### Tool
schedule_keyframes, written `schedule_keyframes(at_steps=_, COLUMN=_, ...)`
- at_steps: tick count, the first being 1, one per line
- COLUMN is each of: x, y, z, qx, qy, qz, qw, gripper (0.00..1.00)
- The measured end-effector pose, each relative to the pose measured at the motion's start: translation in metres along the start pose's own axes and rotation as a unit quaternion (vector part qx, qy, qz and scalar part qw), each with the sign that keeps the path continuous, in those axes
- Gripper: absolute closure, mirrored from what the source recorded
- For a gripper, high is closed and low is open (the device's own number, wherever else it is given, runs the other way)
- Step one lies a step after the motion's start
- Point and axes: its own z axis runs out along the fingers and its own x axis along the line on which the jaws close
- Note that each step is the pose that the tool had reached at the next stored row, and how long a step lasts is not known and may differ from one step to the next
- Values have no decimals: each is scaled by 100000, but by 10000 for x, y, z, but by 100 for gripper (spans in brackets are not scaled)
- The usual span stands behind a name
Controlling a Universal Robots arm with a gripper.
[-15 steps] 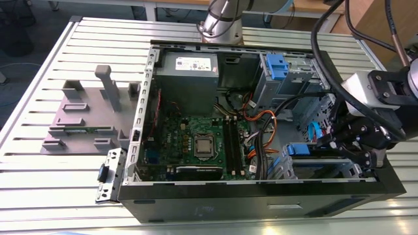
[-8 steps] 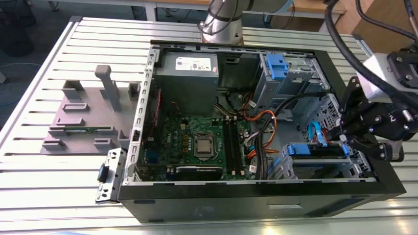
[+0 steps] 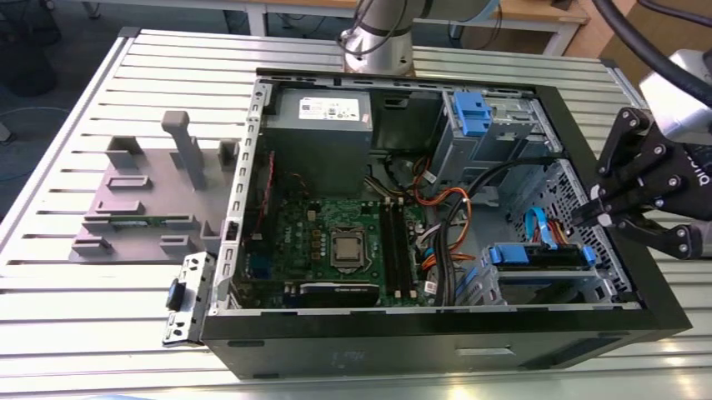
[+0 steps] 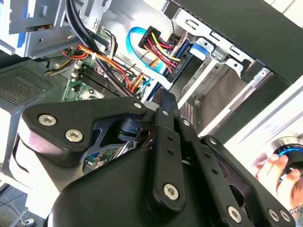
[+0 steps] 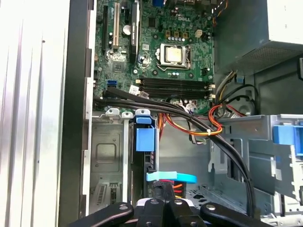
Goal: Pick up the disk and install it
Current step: 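Insert the second disk wire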
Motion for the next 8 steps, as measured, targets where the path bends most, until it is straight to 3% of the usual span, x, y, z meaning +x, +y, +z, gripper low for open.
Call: schedule_keyframes(at_steps=8, x=-2, y=-1, z=-10, qx=-1, qy=-6, qz=2, qw=100000, gripper=89)
